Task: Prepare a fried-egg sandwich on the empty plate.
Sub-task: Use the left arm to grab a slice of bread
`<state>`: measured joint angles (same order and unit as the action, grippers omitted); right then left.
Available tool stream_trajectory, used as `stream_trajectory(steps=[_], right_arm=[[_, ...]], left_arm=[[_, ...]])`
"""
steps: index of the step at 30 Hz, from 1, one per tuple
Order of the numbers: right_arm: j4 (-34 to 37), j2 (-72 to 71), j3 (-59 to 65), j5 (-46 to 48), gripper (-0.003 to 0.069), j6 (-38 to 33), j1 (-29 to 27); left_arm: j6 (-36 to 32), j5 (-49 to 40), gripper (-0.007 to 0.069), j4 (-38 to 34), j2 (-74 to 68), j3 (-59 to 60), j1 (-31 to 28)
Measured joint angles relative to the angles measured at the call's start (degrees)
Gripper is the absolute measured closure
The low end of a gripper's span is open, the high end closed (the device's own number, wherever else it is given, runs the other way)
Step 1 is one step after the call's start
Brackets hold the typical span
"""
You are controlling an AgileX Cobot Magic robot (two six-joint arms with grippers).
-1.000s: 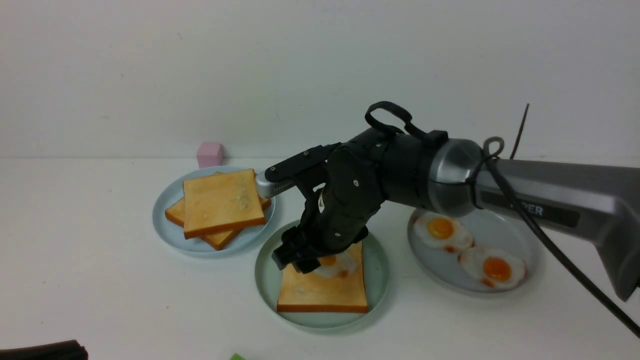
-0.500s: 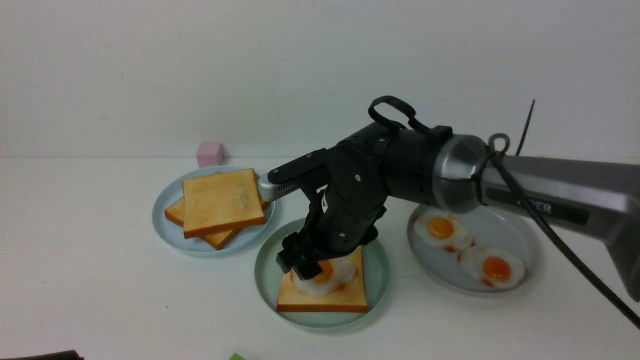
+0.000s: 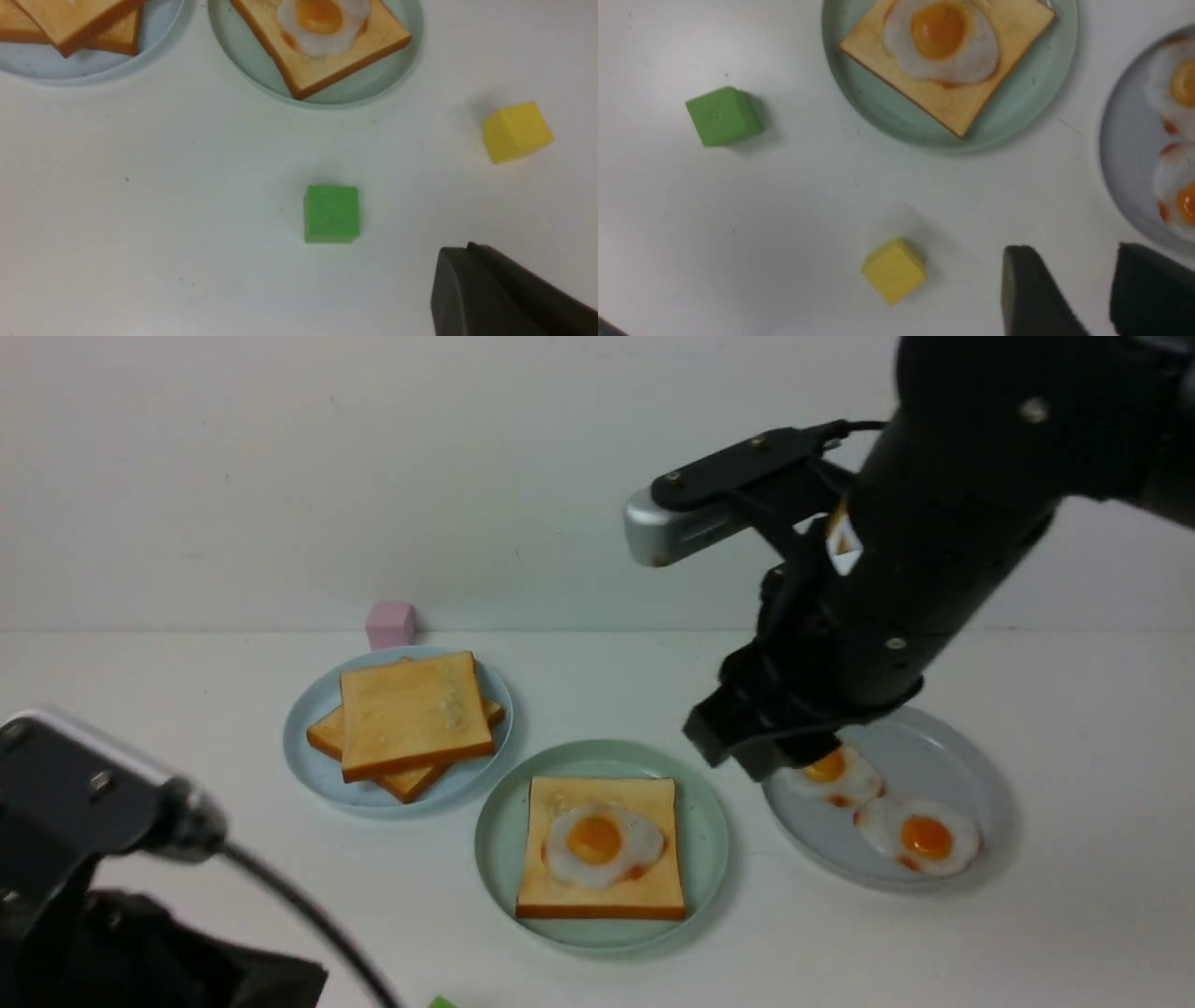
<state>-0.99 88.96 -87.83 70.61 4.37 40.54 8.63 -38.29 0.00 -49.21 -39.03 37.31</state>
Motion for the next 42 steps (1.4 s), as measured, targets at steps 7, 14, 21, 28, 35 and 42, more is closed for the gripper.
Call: stream_trajectory(steps=[7,14,21,28,35,42], right_arm=[[-0.16,-14.49,10.68,0.67,0.0666,2.35,0.0],[-0.27,-28.5,18.36,1.26,0.067,3.04,0.0],[-0.32,-37.85,20.93,1.65,0.0668,3.06,0.0],[-0.32,-43.47,21.26,1.9,0.0666,3.01,0.0],[-0.39,-45.66,21.26,2.18,0.0662,3.01,0.0],[-0.21,-45.72,21.26,2.18,0.0656,3.01,0.0]], left_arm=[[-18.11,-2.06,0.0638,-10.95,-20.66,-14.59,-16.68],[-48.91,-5.4,0.0638,-26.41,-37.64,-26.76,-27.25],[-54.47,-5.36,0.0624,-22.69,-49.8,-36.15,-27.47],[-62.8,-2.62,0.0431,-19.51,-58.14,-38.92,-27.47],[-67.93,3.21,0.0245,-18.44,-61.76,-39.12,-26.95],[-67.93,8.87,0.0253,-13.71,-65.78,-39.16,-26.95]])
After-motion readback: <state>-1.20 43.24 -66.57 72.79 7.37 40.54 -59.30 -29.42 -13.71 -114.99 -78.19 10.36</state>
